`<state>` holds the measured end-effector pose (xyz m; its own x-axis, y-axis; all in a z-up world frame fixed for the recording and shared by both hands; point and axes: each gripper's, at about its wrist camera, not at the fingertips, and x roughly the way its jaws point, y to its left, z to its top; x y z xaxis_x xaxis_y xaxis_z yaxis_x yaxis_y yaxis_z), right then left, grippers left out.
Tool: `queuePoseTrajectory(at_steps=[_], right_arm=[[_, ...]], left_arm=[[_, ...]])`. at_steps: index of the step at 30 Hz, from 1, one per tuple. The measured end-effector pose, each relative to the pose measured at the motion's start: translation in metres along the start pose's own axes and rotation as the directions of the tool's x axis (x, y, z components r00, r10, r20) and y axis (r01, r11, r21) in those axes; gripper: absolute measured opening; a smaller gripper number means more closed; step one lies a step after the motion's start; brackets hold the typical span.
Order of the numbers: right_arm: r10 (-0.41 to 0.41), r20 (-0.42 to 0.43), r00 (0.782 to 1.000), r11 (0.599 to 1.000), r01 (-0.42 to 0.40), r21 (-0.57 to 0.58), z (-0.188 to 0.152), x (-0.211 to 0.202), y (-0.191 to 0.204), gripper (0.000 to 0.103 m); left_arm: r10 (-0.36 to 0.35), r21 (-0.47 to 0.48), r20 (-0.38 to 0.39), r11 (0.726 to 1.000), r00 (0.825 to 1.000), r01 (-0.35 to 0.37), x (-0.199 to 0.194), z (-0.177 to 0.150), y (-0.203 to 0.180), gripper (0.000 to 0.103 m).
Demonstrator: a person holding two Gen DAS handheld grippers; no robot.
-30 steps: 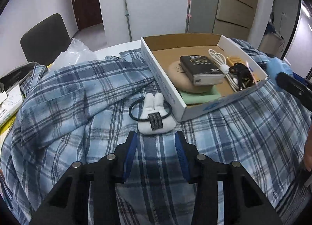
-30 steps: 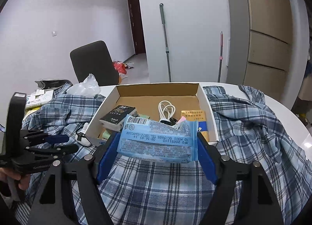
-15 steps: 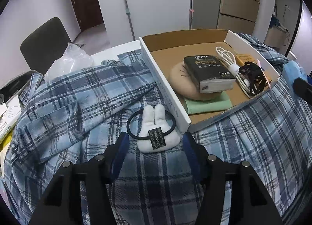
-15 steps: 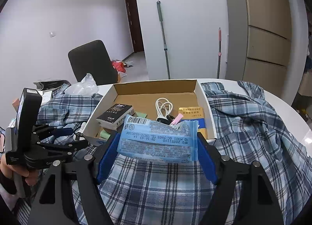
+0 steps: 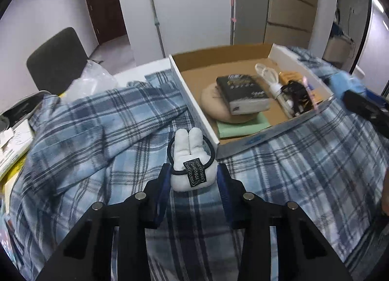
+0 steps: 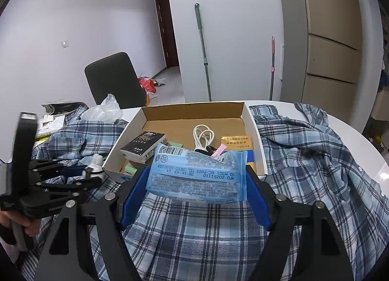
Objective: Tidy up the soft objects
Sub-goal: 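Carry the white item with the left gripper while the right gripper carries the blue packet over the box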
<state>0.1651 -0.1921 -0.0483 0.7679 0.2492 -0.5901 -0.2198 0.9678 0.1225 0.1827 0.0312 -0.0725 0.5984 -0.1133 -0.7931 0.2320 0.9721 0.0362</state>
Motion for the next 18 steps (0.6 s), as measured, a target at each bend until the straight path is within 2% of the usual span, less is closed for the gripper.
queuePoseTrajectory(at_steps=[4,9,15,18], right_arm=[[-0.001,0.016,1.000,1.000,0.001,-0.008,0.000,-0.004,0.001,0.075],[-0.026,0.061,0.998,1.000,0.026,0.005,0.004,-0.012,0.001,0.075],[-0.038,0.117,0.992,0.998,0.033,0.047,0.026,-0.030,-0.009,0.075],[-0.035,0.104,0.994,0.999,0.032,0.027,0.046,-0.035,-0.015,0.075]], left_arm=[[-0.006,-0.021,0.050,1.000,0.999,0.007,-0.028,-0.005,-0.004,0.040],[-0.006,0.011,0.161,1.000,0.987,0.005,-0.067,0.000,-0.023,0.040],[-0.051,0.007,0.267,0.999,0.962,0.051,-0.092,0.036,-0.043,0.040],[-0.058,0.015,0.312,0.998,0.948,0.056,-0.100,0.056,-0.053,0.040]])
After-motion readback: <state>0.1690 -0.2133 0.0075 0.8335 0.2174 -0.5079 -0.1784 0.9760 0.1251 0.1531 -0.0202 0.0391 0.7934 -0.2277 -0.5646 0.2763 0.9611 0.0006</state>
